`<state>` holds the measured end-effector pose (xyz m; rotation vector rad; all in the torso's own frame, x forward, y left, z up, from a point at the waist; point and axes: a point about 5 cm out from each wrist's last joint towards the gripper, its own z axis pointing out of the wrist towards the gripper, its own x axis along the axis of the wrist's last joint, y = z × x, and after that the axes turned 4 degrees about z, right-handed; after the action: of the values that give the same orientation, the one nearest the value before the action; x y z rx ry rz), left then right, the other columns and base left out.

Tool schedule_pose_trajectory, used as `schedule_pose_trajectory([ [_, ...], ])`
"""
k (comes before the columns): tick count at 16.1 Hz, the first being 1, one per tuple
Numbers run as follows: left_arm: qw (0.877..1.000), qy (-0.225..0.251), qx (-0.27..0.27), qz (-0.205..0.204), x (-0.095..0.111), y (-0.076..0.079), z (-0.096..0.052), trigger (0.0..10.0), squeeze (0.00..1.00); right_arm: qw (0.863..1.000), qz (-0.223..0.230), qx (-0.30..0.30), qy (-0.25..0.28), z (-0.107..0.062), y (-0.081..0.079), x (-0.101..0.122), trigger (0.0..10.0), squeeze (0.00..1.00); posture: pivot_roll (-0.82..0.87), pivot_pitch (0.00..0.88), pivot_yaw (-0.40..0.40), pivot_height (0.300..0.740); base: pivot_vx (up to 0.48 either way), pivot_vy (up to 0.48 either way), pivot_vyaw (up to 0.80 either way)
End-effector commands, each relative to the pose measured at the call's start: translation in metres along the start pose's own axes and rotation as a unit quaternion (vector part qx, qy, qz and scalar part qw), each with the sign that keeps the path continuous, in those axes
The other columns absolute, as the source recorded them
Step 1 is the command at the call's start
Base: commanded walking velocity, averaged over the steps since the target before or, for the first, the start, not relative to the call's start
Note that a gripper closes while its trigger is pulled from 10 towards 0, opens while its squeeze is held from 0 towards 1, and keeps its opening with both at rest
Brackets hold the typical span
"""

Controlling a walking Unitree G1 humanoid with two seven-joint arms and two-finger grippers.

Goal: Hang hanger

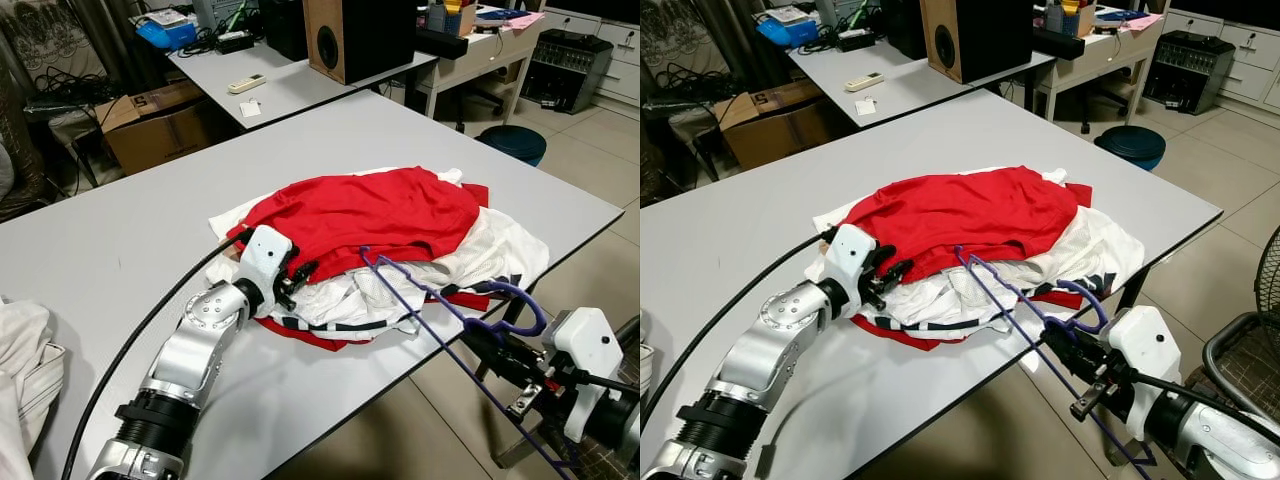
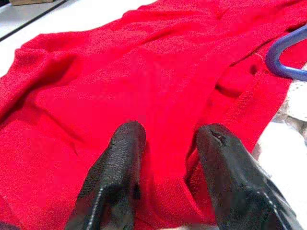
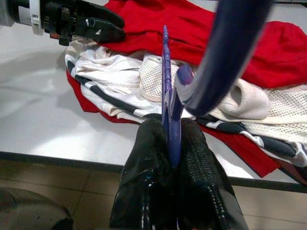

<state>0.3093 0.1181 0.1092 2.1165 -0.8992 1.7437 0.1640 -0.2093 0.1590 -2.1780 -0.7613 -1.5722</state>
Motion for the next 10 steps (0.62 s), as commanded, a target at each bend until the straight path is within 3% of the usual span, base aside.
schedule_pose_trajectory([
  [1, 1.0, -0.003, -0.006, 0.009, -0.001, -0.002, -0.002, 10.0, 1.0, 1.0, -0.001, 0.004, 0.001, -0.003, 0.001, 0.001, 10.0, 0.0, -0.12, 0.0, 0.125, 0.74, 0.0, 0.0, 0.0],
  [2, 1.0, -0.009, -0.012, 0.017, -0.003, 0.0, -0.002, 10.0, 1.0, 1.0, -0.001, 0.005, 0.0, -0.003, 0.001, 0.0, 10.0, 0.0, -0.12, 0.0, 0.124, 0.74, 0.0, 0.0, 0.0],
  [3, 0.999, -0.026, 0.002, 0.033, -0.007, -0.003, -0.002, 10.0, 0.0, 1.0, -0.002, 0.006, -0.001, -0.003, 0.001, 0.0, 10.0, 0.0, -0.12, 0.0, 0.123, 0.74, 0.0, 0.0, 0.0],
  [6, 0.998, -0.033, 0.045, 0.033, -0.008, -0.011, 0.0, 10.0, 0.0, 1.0, -0.002, 0.011, -0.002, -0.002, 0.0, 0.001, 10.0, 0.0, -0.13, 0.0, 0.122, 0.74, 0.0, 0.0, 0.0],
  [8, 0.999, -0.027, 0.039, 0.024, -0.006, -0.009, 0.001, 10.0, 0.0, 1.0, -0.001, 0.015, -0.003, -0.002, 0.0, 0.001, 10.0, 0.0, -0.13, 0.0, 0.121, 0.74, 0.0, 0.0, 0.0],
  [9, 0.999, -0.024, 0.035, 0.017, -0.006, -0.008, 0.002, 9.0, 0.0, 1.0, -0.001, 0.016, -0.004, -0.003, 0.0, 0.0, 10.0, 0.0, -0.13, 0.0, 0.121, 0.74, 0.0, 0.0, 0.0],
  [10, 0.999, -0.024, 0.035, 0.016, -0.006, -0.008, 0.002, 6.8, 0.0, 1.0, -0.001, 0.016, -0.004, -0.003, 0.0, 0.001, 10.0, 0.0, -0.13, 0.0, 0.121, 0.74, 0.0, 0.0, 0.0],
])
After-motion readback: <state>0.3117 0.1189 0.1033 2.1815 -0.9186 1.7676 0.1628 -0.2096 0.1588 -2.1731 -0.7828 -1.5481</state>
